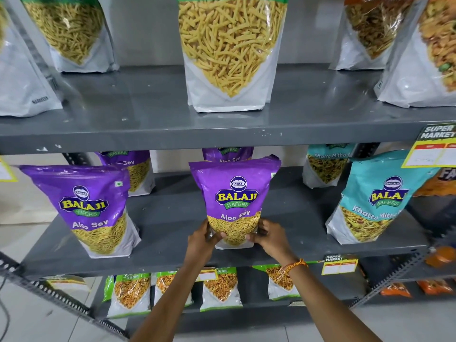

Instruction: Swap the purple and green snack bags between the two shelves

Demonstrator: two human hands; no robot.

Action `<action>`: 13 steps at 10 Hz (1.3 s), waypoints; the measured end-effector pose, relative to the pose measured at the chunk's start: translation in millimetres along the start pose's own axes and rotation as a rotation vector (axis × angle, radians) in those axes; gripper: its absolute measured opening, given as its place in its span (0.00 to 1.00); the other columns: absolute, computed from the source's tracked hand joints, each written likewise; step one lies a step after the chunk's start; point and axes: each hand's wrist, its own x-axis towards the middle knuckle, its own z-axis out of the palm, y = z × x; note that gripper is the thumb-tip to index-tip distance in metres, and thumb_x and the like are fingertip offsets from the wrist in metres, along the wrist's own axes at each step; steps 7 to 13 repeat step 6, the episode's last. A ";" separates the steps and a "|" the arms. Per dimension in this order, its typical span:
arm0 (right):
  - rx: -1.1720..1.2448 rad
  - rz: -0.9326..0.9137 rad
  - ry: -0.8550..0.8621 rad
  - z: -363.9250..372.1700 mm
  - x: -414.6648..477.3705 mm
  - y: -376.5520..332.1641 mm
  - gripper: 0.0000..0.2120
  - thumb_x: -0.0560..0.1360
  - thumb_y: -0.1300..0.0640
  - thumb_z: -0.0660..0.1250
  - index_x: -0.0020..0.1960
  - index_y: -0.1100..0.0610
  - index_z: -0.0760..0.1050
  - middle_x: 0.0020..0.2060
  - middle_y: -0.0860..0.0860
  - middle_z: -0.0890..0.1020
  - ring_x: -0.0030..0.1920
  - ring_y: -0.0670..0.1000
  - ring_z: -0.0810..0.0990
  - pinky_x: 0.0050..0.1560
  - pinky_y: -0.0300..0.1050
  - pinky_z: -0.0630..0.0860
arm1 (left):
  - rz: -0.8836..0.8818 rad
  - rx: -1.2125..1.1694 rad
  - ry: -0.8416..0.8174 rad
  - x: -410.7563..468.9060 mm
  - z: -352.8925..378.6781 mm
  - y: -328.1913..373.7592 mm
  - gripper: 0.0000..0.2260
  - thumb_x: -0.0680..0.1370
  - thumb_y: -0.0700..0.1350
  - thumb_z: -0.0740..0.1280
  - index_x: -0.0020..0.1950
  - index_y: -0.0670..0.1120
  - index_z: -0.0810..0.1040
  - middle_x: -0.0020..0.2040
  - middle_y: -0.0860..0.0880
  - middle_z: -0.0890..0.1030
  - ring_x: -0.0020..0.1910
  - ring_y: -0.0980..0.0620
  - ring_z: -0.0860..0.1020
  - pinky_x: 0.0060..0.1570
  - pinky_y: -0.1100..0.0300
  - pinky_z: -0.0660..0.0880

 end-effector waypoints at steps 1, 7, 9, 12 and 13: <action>-0.013 0.002 0.006 0.4 -0.9 0.1 0.19 0.62 0.53 0.76 0.51 0.54 0.77 0.50 0.52 0.84 0.50 0.50 0.82 0.53 0.51 0.79 | -0.007 -0.004 -0.003 -0.1 -0.2 3.0 0.23 0.72 0.46 0.69 0.65 0.45 0.70 0.60 0.45 0.80 0.59 0.47 0.77 0.55 0.56 0.73; -0.001 -0.019 0.022 4.1 -11.5 -3.2 0.24 0.63 0.48 0.75 0.56 0.52 0.75 0.53 0.52 0.83 0.55 0.52 0.81 0.51 0.42 0.78 | 0.005 0.113 -0.024 -10.9 -3.9 9.1 0.34 0.71 0.53 0.68 0.71 0.47 0.55 0.70 0.45 0.70 0.66 0.42 0.71 0.59 0.51 0.72; -0.001 -0.019 0.022 4.1 -11.5 -3.2 0.24 0.63 0.48 0.75 0.56 0.52 0.75 0.53 0.52 0.83 0.55 0.52 0.81 0.51 0.42 0.78 | 0.005 0.113 -0.024 -10.9 -3.9 9.1 0.34 0.71 0.53 0.68 0.71 0.47 0.55 0.70 0.45 0.70 0.66 0.42 0.71 0.59 0.51 0.72; -0.001 -0.019 0.022 4.1 -11.5 -3.2 0.24 0.63 0.48 0.75 0.56 0.52 0.75 0.53 0.52 0.83 0.55 0.52 0.81 0.51 0.42 0.78 | 0.005 0.113 -0.024 -10.9 -3.9 9.1 0.34 0.71 0.53 0.68 0.71 0.47 0.55 0.70 0.45 0.70 0.66 0.42 0.71 0.59 0.51 0.72; -0.001 -0.019 0.022 4.1 -11.5 -3.2 0.24 0.63 0.48 0.75 0.56 0.52 0.75 0.53 0.52 0.83 0.55 0.52 0.81 0.51 0.42 0.78 | 0.005 0.113 -0.024 -10.9 -3.9 9.1 0.34 0.71 0.53 0.68 0.71 0.47 0.55 0.70 0.45 0.70 0.66 0.42 0.71 0.59 0.51 0.72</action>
